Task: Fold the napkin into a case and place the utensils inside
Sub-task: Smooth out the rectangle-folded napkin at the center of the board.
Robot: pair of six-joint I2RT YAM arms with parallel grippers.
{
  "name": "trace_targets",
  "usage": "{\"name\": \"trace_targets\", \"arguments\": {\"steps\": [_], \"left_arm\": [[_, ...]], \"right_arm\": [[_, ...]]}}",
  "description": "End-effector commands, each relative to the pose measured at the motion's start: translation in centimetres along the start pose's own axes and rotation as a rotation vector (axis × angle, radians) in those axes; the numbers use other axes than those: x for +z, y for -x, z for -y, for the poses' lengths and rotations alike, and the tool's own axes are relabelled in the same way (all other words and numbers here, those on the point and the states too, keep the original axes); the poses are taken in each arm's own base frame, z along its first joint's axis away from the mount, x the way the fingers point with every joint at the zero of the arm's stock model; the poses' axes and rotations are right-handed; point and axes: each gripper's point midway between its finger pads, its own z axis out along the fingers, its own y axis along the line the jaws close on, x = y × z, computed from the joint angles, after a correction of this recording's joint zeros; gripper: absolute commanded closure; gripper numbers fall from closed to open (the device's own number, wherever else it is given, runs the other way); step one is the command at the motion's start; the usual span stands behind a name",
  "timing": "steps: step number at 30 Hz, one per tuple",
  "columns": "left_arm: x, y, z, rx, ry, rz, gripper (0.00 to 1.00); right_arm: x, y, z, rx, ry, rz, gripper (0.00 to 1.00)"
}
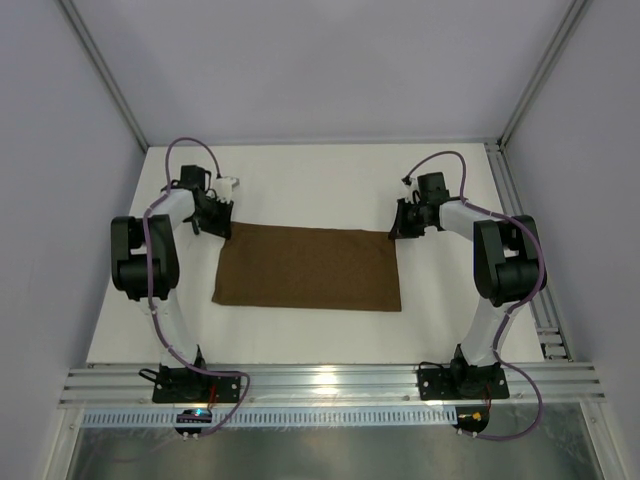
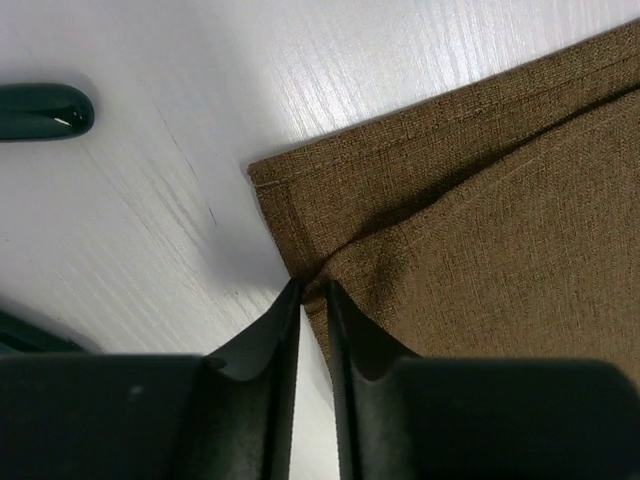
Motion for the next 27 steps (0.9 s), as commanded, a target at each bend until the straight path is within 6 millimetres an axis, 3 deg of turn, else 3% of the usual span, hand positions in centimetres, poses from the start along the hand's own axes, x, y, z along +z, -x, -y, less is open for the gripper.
{"name": "trace_targets", "arguments": {"steps": [1, 6, 17, 27], "left_arm": [[-1.7, 0.0, 0.5, 0.014, -0.007, 0.012, 0.85], [-2.2, 0.1, 0.7, 0.017, -0.007, 0.016, 1.0], [-5.3, 2.1, 1.3, 0.014, 0.02, 0.095, 1.0], [-5.1, 1.5, 0.7, 0.017, 0.048, 0.065, 1.0]], "right_arm": [[-0.7, 1.8, -1.1, -0.029, 0.032, 0.05, 0.95], [-1.1, 2.0, -1.4, -0.035, 0.037, 0.059, 0.97], [-2.9, 2.9, -1.9, -0.066, 0.027, 0.098, 0.97], [-3.4, 2.8, -1.8, -0.075, 0.017, 0.1, 0.97]]}}
